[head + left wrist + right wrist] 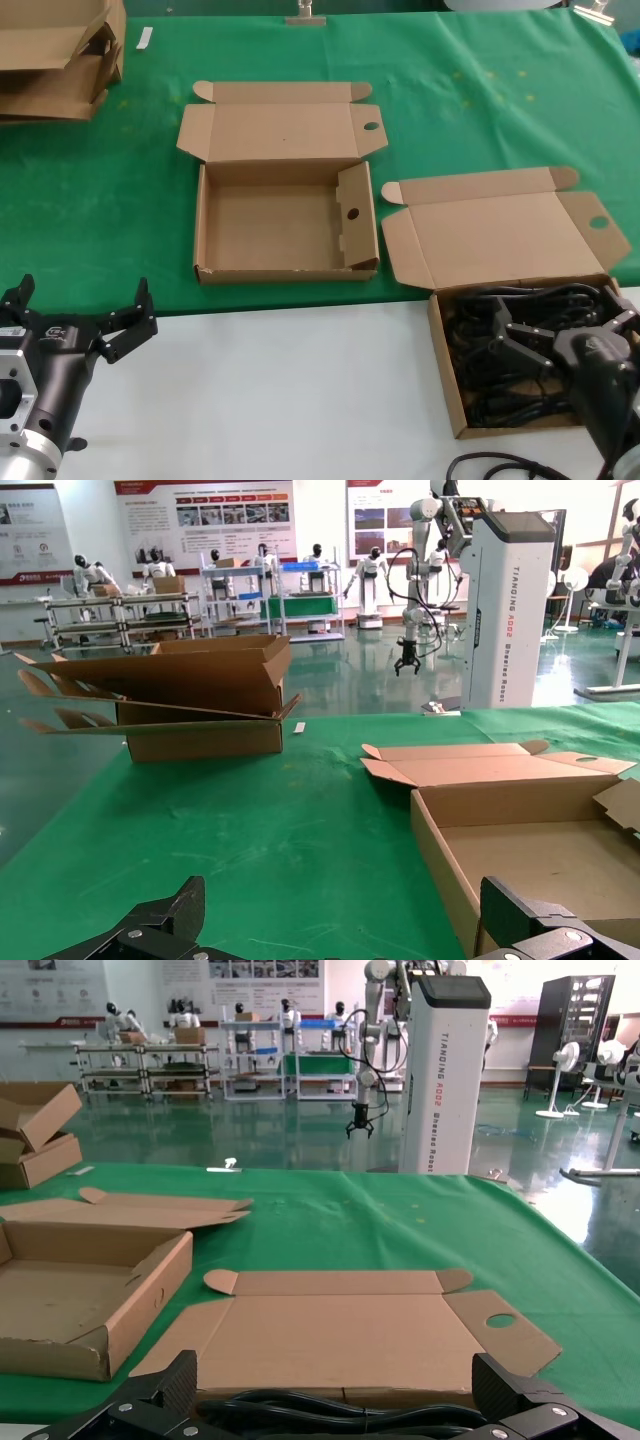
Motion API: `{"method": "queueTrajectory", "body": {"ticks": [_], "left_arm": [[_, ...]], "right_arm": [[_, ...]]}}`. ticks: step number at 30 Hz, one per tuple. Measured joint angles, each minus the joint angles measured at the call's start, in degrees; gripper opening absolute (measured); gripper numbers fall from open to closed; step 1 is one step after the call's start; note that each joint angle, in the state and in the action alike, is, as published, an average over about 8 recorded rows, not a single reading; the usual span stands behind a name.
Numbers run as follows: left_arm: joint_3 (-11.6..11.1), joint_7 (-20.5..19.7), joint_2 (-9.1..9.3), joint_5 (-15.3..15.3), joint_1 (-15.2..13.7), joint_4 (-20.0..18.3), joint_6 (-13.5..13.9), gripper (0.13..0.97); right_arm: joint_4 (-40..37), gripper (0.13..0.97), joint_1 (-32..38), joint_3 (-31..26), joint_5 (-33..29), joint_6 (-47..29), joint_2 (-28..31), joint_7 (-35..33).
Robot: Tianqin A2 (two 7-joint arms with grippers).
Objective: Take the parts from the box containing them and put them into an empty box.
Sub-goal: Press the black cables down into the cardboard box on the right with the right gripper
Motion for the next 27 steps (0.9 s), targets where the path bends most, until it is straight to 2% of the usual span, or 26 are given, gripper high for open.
{"method": "queueTrajectory", "body": {"ticks": [27], "left_arm": [[0.0,0.0,0.00,0.0,0.0,0.0,0.0,0.966]], "right_arm": [[0.0,0.966,0.0,0.0,0.0,0.0,0.0,0.0]]}}
